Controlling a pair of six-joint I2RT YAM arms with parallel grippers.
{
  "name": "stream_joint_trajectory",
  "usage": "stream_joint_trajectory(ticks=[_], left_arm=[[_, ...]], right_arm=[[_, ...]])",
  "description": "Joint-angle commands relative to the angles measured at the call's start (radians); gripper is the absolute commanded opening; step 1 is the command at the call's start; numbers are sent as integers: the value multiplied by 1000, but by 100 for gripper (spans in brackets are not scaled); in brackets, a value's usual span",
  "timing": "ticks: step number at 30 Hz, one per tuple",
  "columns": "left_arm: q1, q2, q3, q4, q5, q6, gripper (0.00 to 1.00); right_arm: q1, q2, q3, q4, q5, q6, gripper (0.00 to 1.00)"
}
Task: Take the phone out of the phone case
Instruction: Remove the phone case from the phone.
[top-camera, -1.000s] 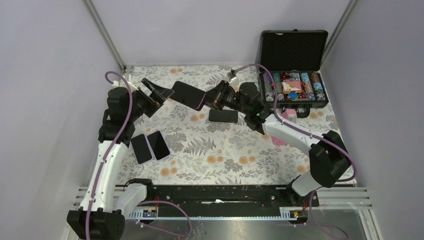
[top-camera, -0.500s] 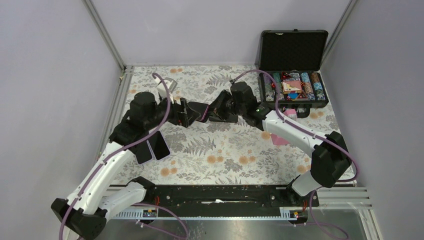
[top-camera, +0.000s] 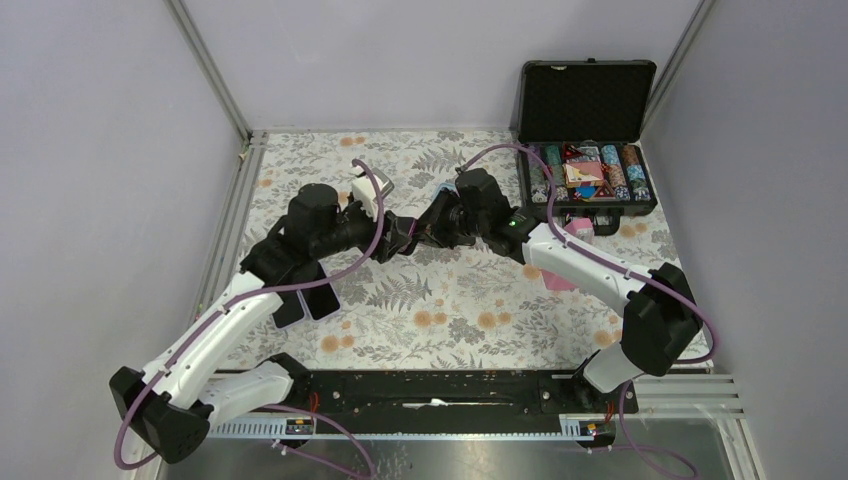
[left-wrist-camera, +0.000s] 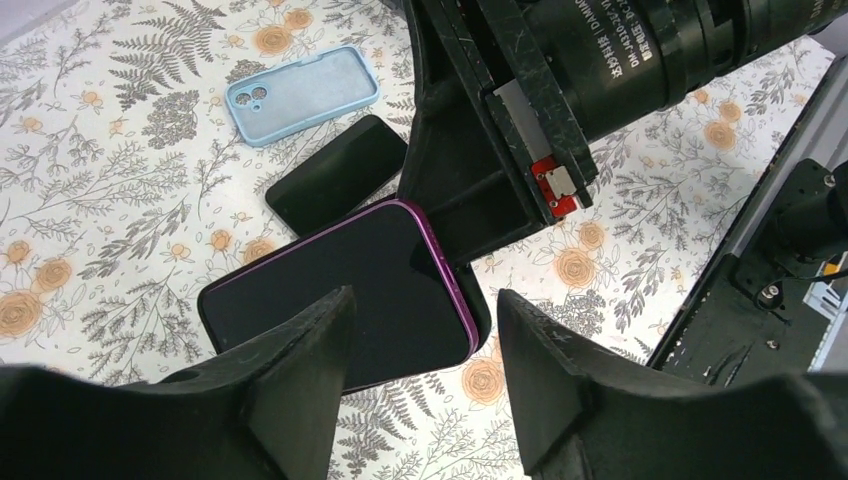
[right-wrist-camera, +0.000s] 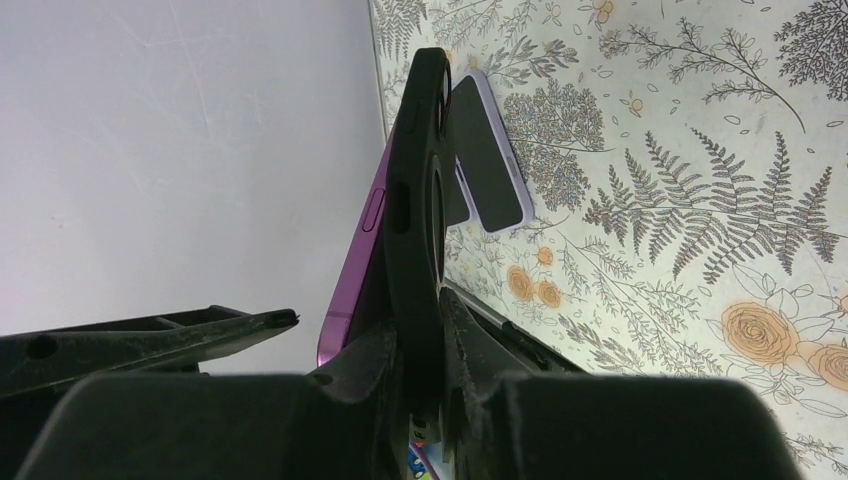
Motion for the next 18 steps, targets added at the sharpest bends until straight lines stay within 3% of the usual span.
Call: stream_joint_trajectory(ticks=[1, 4, 10, 14, 18], left_arm=[[-14, 4, -21, 75, -10, 70, 52], [-42, 12, -35, 88, -55, 93, 50], [-56, 54, -20, 73, -80, 47, 57], [-80, 68, -25, 73, -260, 43, 45], [-80, 48, -31, 82, -296, 60, 36]], right_arm=[[12, -21, 40, 59, 13, 5, 0], [13, -20, 38, 64, 12, 15, 0], [14, -17, 38, 65, 15, 20, 0], [14, -19, 34, 63, 19, 20, 0], [15, -23, 26, 55, 24, 17, 0]])
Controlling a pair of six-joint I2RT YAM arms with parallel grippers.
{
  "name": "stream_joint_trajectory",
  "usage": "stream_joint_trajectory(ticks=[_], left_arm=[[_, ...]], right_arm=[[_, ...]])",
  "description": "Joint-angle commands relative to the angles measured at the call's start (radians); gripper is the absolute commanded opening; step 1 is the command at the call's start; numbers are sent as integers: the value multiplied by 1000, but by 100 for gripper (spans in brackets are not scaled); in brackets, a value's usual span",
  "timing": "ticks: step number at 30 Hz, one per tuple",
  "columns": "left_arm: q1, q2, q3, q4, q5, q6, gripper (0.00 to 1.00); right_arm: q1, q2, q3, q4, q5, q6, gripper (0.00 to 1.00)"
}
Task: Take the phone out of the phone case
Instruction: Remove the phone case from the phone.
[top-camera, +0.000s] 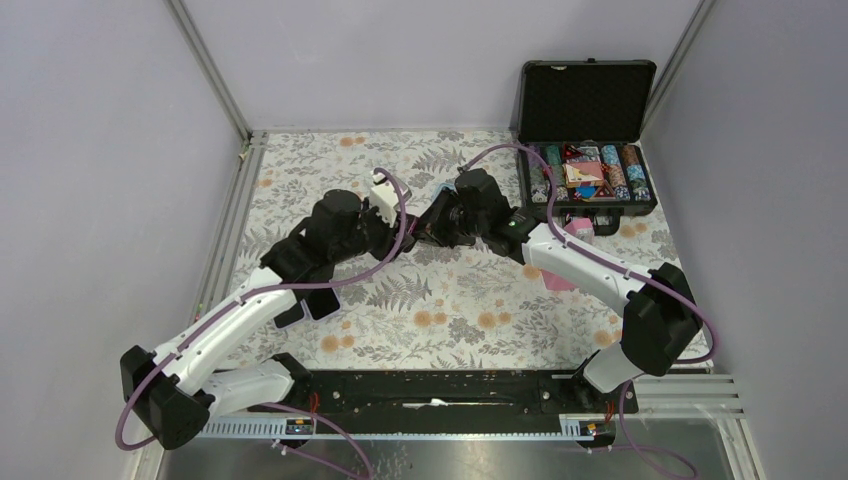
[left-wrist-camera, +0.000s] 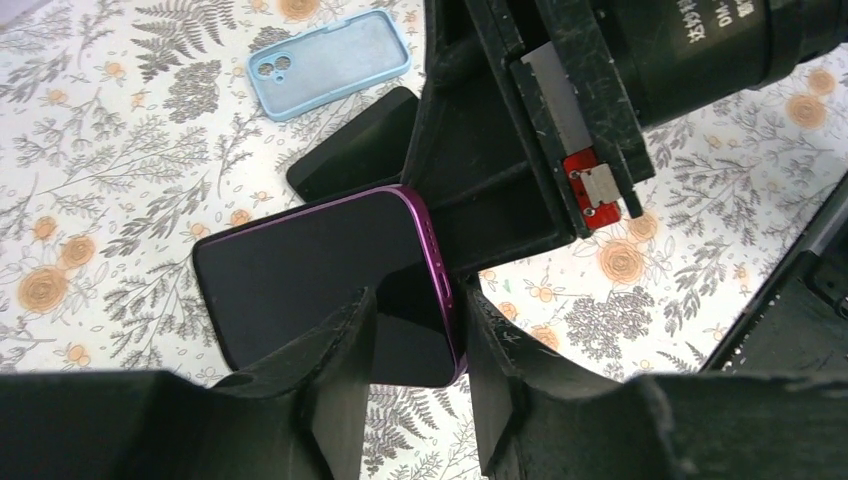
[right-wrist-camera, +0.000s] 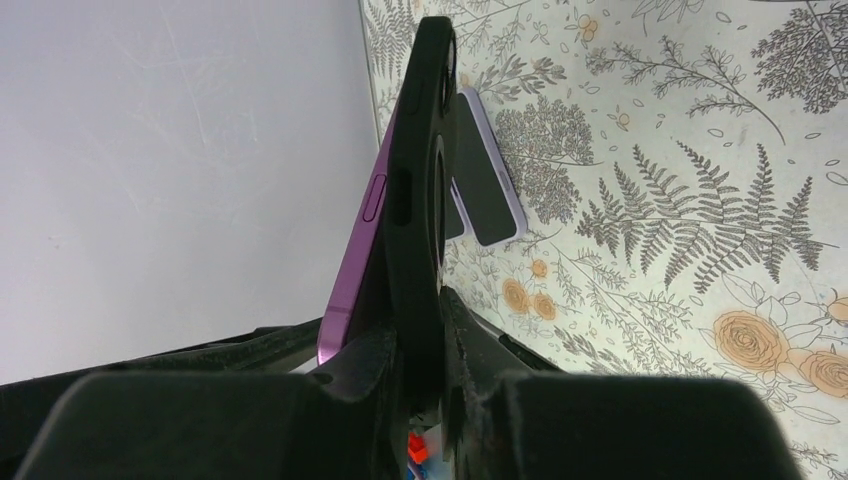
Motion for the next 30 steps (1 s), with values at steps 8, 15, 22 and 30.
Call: stream_joint_trajectory(ticks=[8, 15, 22, 30], left_arm=[[6, -37, -21, 53, -152, 33, 29], [4, -35, -42, 79, -203, 33, 32], [-24, 17, -19, 110, -347, 113, 35], [-41, 79, 2, 127, -382, 117, 25]], right_arm=[[12, -26, 18, 68, -17, 16, 0], [13, -22, 29, 66, -53, 39, 0], [17, -15, 104, -38, -97, 89, 0], [16, 5, 107, -43, -117, 133, 0]])
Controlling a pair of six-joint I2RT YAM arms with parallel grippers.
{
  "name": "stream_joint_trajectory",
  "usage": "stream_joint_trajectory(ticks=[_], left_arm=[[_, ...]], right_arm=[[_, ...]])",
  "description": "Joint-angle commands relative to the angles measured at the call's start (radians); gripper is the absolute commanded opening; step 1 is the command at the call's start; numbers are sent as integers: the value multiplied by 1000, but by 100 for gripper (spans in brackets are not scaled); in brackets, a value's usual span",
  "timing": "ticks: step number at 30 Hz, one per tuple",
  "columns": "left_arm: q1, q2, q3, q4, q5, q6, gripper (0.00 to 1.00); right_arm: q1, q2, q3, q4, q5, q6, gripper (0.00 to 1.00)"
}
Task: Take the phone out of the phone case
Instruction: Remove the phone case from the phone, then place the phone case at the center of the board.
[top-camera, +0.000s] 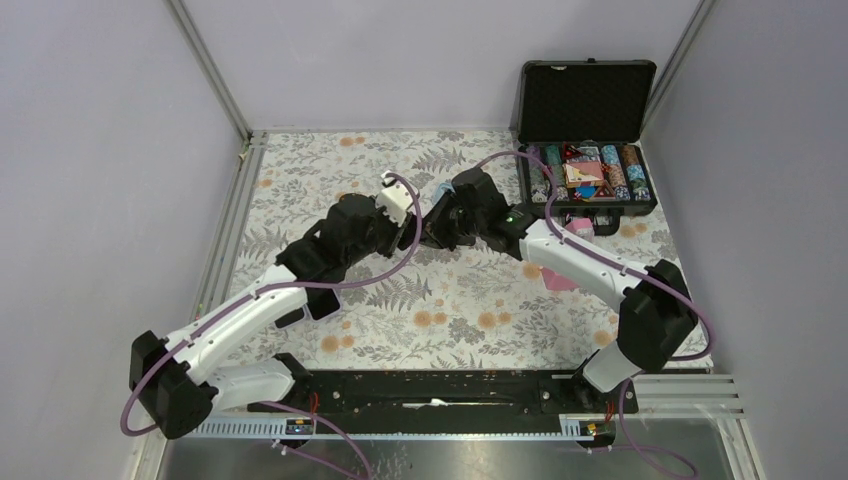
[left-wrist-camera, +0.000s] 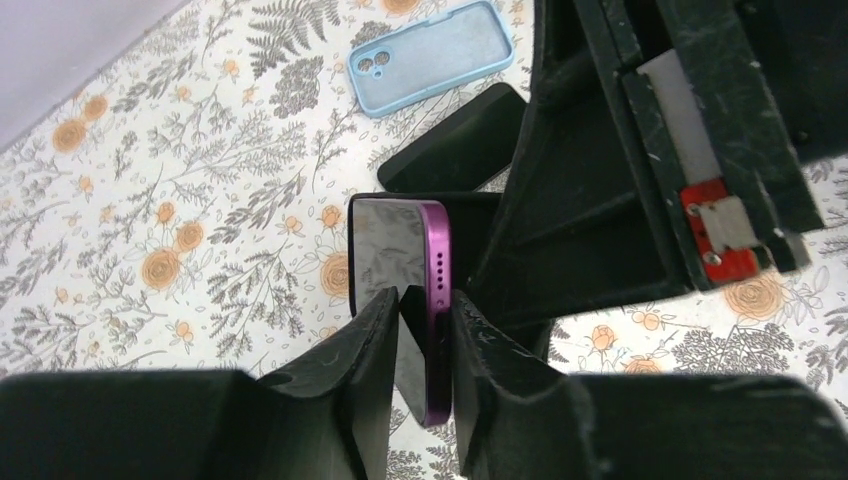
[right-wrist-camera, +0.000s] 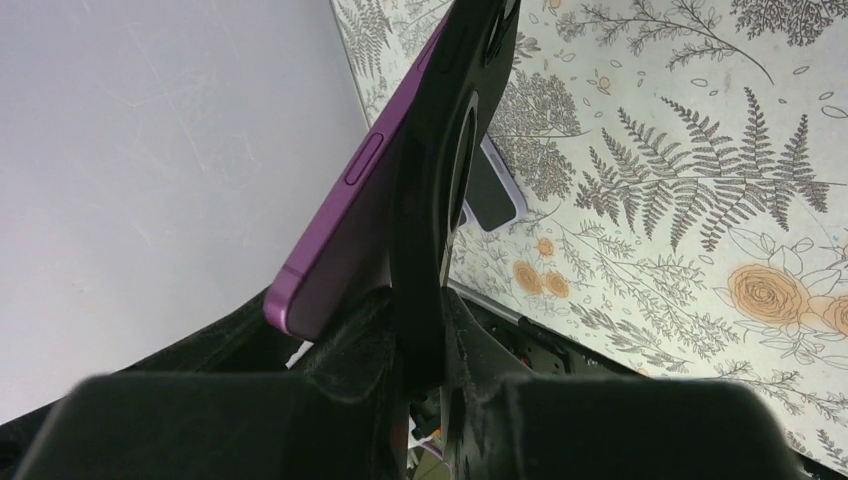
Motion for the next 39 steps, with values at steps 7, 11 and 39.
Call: stream_joint_trajectory(ticks=[7, 11, 39], left_arm=[[8, 76, 43, 52, -167, 8, 21], [9, 85, 46, 61, -209, 8, 0], [344, 13, 106, 121, -189, -43, 0]], right_arm=[[19, 5, 89, 54, -139, 25, 0], [5, 10, 86, 35, -159, -59, 0], [-150, 475, 154, 469, -153, -64, 13]])
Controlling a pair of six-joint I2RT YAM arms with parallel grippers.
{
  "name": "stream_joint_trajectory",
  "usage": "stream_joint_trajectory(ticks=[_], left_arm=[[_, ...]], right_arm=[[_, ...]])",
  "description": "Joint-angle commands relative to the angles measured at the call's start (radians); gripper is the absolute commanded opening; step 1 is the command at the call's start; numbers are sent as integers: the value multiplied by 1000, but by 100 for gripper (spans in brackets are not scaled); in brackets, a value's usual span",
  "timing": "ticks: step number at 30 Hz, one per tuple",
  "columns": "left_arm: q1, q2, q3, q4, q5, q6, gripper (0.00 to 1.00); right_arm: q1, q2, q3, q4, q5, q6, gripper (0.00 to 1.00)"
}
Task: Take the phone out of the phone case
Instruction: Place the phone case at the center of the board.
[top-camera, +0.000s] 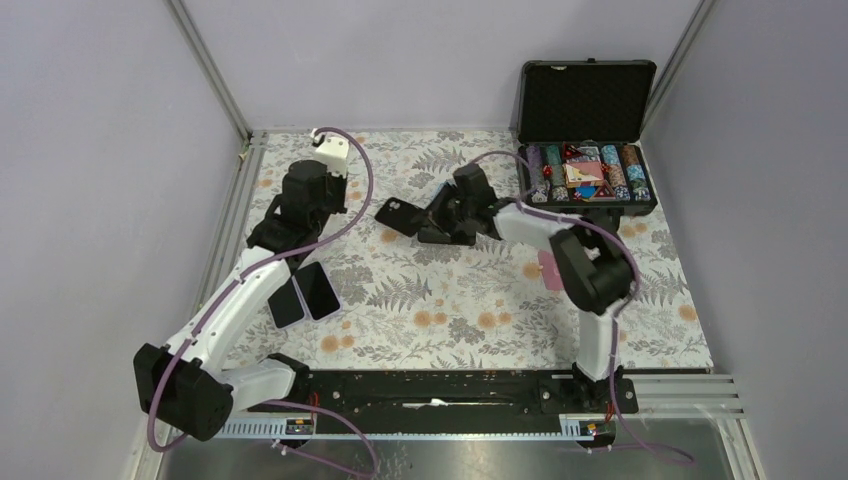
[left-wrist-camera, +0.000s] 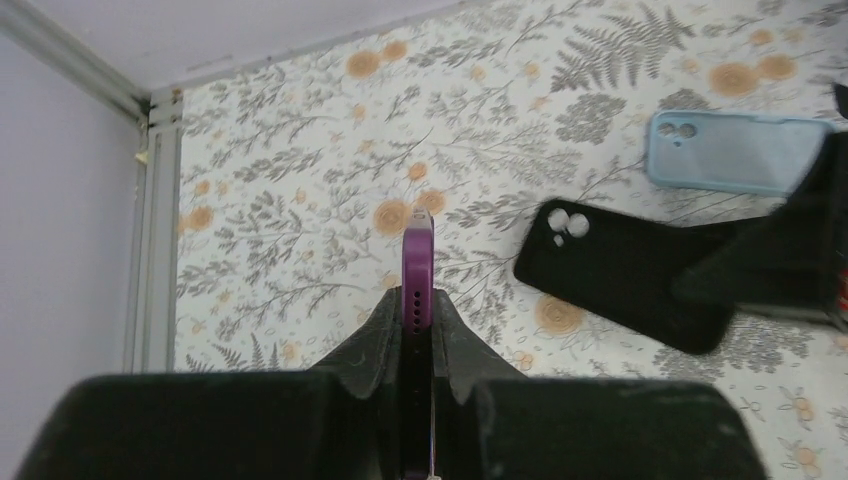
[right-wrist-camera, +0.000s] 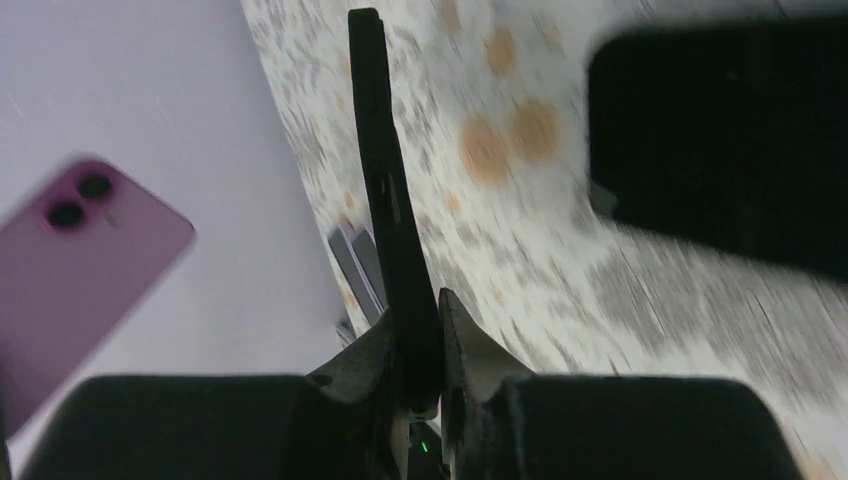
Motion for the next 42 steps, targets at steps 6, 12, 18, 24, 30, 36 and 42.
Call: stream_joint_trajectory(ticks=[6, 12, 18, 24, 30, 36, 42], left_arm=[[66, -10, 30, -10, -55, -20, 0], [67, 33, 12, -56, -69, -39, 0], [69, 104, 38, -88, -11, -71, 0], [69, 175, 33, -34, 7, -1, 0], [29, 258, 12, 84, -28, 164, 0], [-20, 380, 15, 124, -92, 440, 0], [-22, 436, -8, 147, -91, 502, 0]], right_arm=[[44, 389, 444, 96, 23, 101, 23], [45, 459, 554, -29, 45, 49, 69], [39, 380, 658, -394, 112, -105, 88], [12, 206, 511, -454, 183, -254, 100], [-34, -43, 252, -372, 165, -288, 100], [-77, -291, 31, -353, 136, -311, 99], [-110, -446, -157, -292, 98, -252, 98]])
